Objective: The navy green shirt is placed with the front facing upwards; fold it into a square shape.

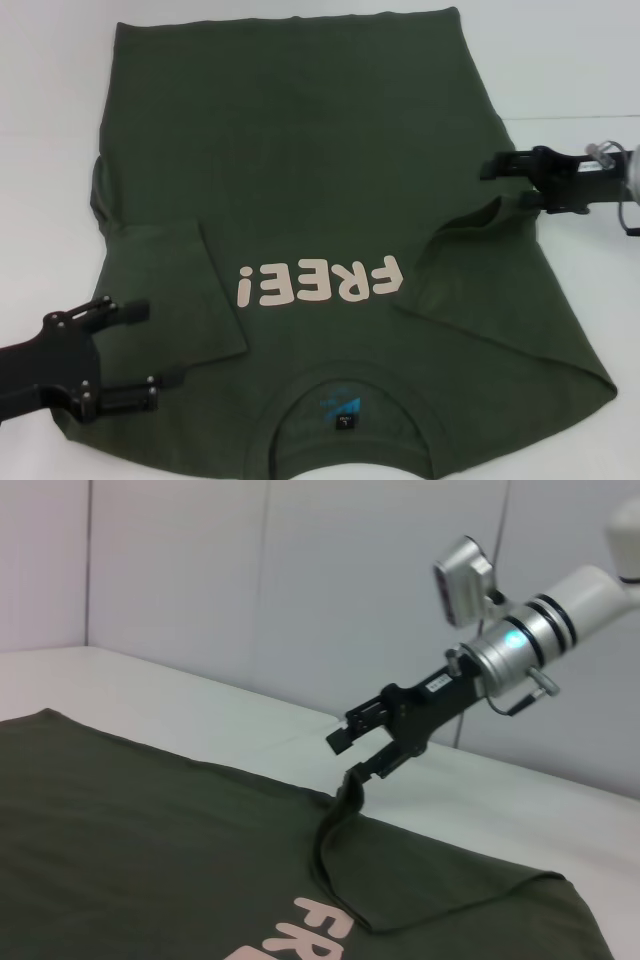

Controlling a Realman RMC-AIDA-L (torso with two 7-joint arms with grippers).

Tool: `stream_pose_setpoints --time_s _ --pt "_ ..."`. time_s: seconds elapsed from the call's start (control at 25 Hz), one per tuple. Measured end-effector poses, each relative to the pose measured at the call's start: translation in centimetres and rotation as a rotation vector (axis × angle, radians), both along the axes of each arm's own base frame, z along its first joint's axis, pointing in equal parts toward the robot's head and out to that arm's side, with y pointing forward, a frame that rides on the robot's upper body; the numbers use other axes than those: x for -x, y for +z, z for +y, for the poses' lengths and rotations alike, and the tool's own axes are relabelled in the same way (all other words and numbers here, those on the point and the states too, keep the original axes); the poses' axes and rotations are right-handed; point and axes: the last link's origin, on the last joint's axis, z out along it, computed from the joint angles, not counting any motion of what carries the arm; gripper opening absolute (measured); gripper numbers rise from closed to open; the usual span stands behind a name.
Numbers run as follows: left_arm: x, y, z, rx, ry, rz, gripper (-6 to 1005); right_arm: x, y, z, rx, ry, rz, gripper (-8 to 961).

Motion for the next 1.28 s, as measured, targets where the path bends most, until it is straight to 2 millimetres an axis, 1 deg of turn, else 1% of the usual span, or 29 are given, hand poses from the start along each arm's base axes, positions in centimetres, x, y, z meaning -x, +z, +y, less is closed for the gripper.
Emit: stream_pose_setpoints --time_s 0.08,0.28,0.48,0.52,0.56,0.64,0.76,0.88,1.04,1.12,1.28 --pt "0.0 0.1 0.1 -0.004 0.014 -0.008 937 -0.6 0.5 -0.3 -0.028 -0.003 0.019 837" --pt "0.0 0.0 0.6 -0.01 0.049 -0.03 936 -2.3 2.4 -1.1 -0.165 0.005 0.127 838" --pt "-0.1 -0.2 0.8 -0.012 0.055 -0.046 936 -3.4 3.5 -1.9 -0.252 0.039 0.172 838" --pt "-0.1 -0.2 0.8 -0.012 0.056 -0.048 936 -3.6 3.7 -2.1 -0.261 0.043 0.175 838" --pt "-0.1 -0.2 0.8 -0.012 0.06 -0.052 936 -4.2 4.3 -2.7 -0.271 0.047 0.18 838" --pt "0.0 -0.1 0.9 -0.014 0.067 -0.056 936 -4.4 4.7 -2.9 -0.266 0.049 0.181 837" --pt "0.0 -0.1 0.9 -0.016 0.079 -0.065 936 -5.2 5.3 -3.9 -0.201 0.033 0.187 837" --pt "0.0 0.0 0.9 -0.018 0.086 -0.071 936 -5.6 4.7 -4.8 -0.104 0.012 0.167 837" --pt "0.0 0.0 0.9 -0.02 0.087 -0.074 937 -5.6 3.1 -5.5 0.009 0.021 0.095 837" --pt "0.0 0.0 0.9 -0.021 0.087 -0.075 937 -5.3 2.4 -5.3 0.029 0.031 0.077 838" --pt "-0.1 0.0 1.0 -0.021 0.084 -0.075 937 -3.7 0.8 -4.1 0.02 0.057 0.076 838"
